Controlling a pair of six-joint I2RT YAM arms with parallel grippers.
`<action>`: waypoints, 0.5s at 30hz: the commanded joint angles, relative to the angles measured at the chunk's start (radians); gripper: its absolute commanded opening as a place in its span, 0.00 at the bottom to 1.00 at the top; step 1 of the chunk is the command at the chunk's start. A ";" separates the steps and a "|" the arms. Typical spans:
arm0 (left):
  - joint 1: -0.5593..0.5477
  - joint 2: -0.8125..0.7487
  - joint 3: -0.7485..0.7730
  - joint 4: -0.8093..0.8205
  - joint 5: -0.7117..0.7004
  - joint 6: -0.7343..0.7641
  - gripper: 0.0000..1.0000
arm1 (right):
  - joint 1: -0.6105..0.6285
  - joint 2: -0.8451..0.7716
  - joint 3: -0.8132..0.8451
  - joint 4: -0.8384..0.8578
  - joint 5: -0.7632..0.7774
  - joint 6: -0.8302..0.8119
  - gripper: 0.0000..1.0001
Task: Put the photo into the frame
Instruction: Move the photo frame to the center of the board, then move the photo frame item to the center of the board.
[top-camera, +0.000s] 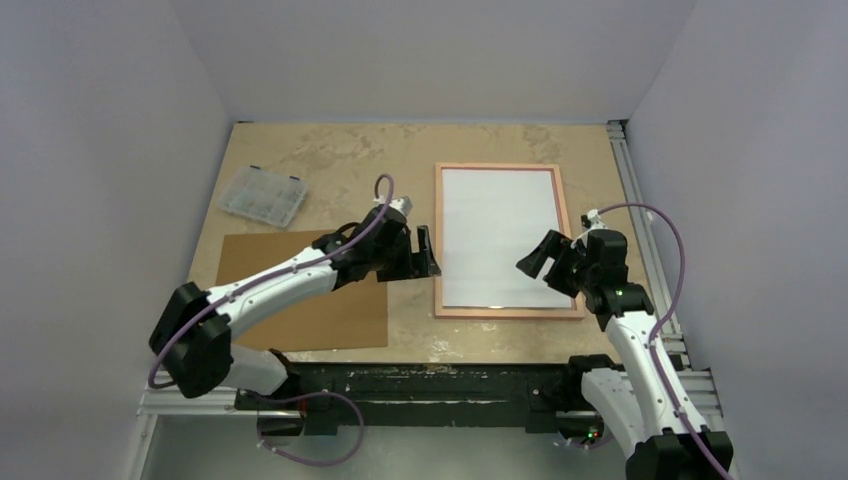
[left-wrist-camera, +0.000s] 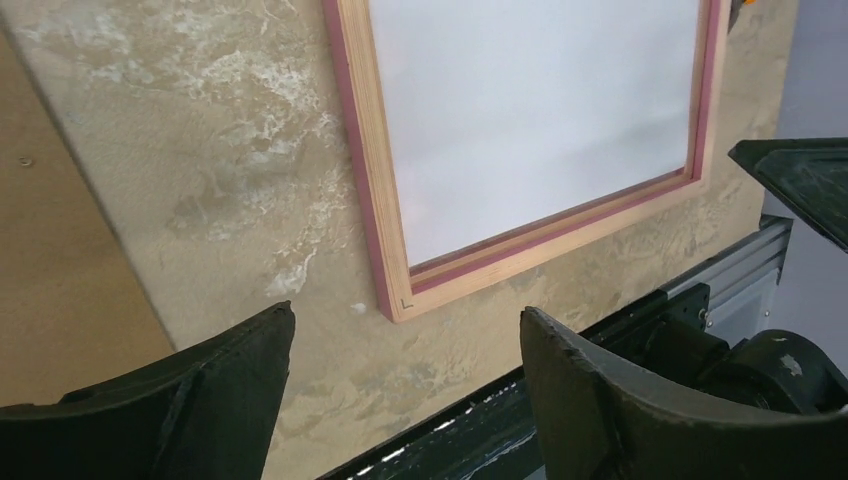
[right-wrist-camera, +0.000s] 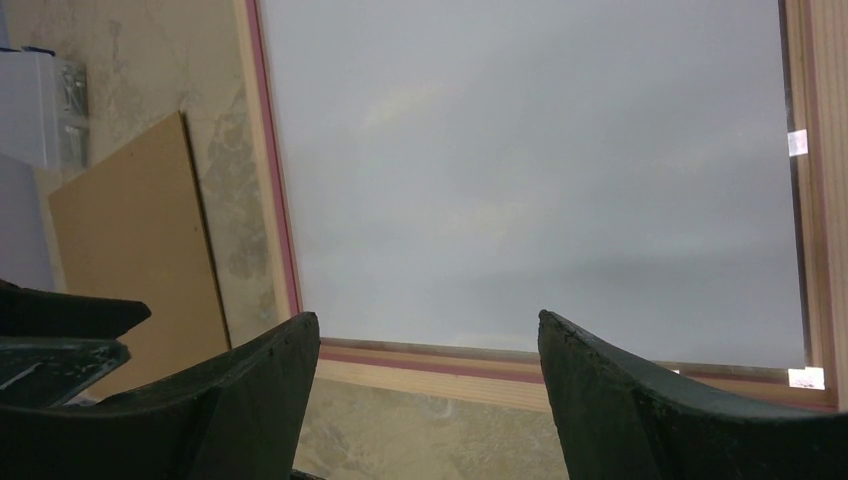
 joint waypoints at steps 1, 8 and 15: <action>0.005 -0.146 -0.062 -0.024 -0.081 0.037 0.81 | -0.006 -0.005 -0.004 0.032 -0.036 0.011 0.79; 0.004 -0.411 -0.189 -0.118 -0.185 0.045 0.84 | -0.005 0.022 -0.019 0.067 -0.096 0.021 0.80; 0.006 -0.562 -0.243 -0.415 -0.409 -0.047 0.83 | -0.004 0.050 -0.055 0.141 -0.172 0.051 0.81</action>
